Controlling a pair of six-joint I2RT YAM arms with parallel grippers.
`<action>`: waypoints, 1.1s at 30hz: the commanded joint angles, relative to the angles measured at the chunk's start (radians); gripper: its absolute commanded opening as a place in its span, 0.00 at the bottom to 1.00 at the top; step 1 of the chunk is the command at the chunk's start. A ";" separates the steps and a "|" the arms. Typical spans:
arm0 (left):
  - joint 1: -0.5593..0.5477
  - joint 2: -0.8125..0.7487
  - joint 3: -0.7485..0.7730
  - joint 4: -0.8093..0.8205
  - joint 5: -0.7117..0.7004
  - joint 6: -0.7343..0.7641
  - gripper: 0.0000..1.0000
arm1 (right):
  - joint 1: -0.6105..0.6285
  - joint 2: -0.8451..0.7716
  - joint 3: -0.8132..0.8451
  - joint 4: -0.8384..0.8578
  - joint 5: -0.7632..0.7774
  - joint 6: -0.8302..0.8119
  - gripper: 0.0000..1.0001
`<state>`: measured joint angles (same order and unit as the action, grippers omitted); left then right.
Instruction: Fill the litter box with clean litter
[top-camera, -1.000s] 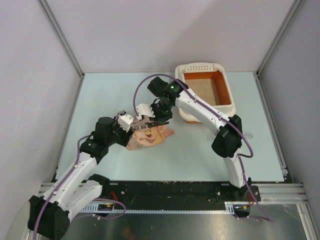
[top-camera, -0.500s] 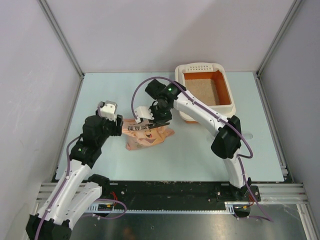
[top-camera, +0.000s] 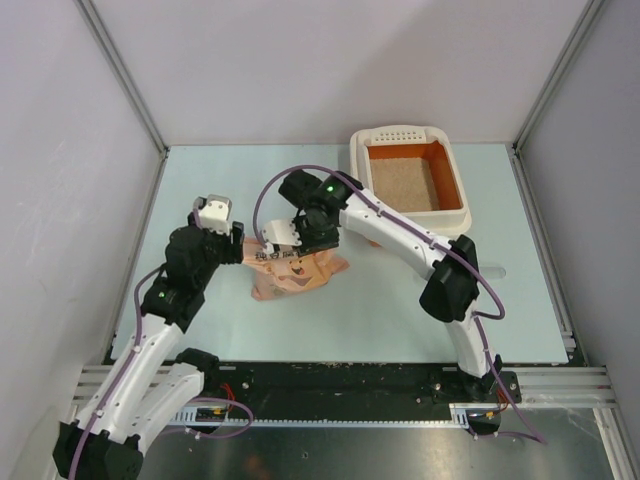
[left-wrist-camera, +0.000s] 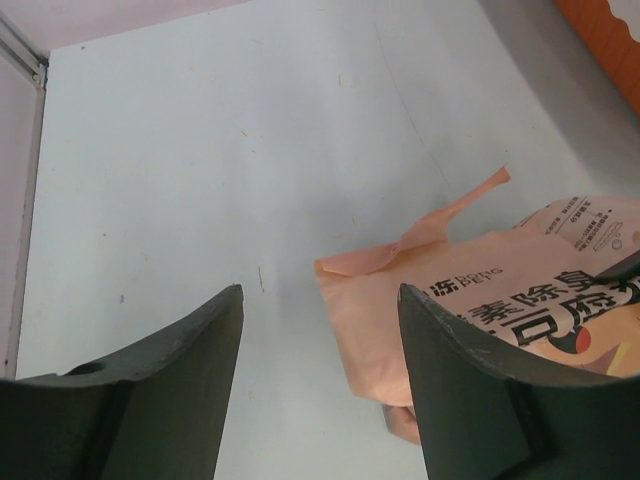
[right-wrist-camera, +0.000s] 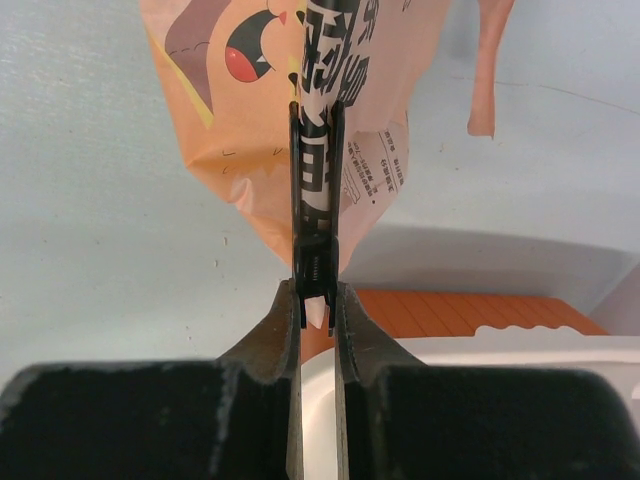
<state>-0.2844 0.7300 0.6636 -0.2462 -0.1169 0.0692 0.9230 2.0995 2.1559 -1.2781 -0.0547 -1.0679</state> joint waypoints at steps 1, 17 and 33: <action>0.007 0.014 0.039 0.074 -0.024 -0.025 0.68 | 0.013 -0.016 -0.008 0.016 0.020 0.014 0.00; 0.007 0.022 0.050 0.099 -0.009 0.012 0.78 | 0.016 -0.098 -0.053 0.085 0.092 -0.009 0.47; 0.059 0.166 0.139 0.156 0.146 0.077 1.00 | -0.150 -0.179 -0.099 0.437 0.222 0.670 1.00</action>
<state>-0.2626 0.8551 0.7334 -0.1490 -0.0368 0.1295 0.8158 1.9297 2.0914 -0.9775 0.0624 -0.6884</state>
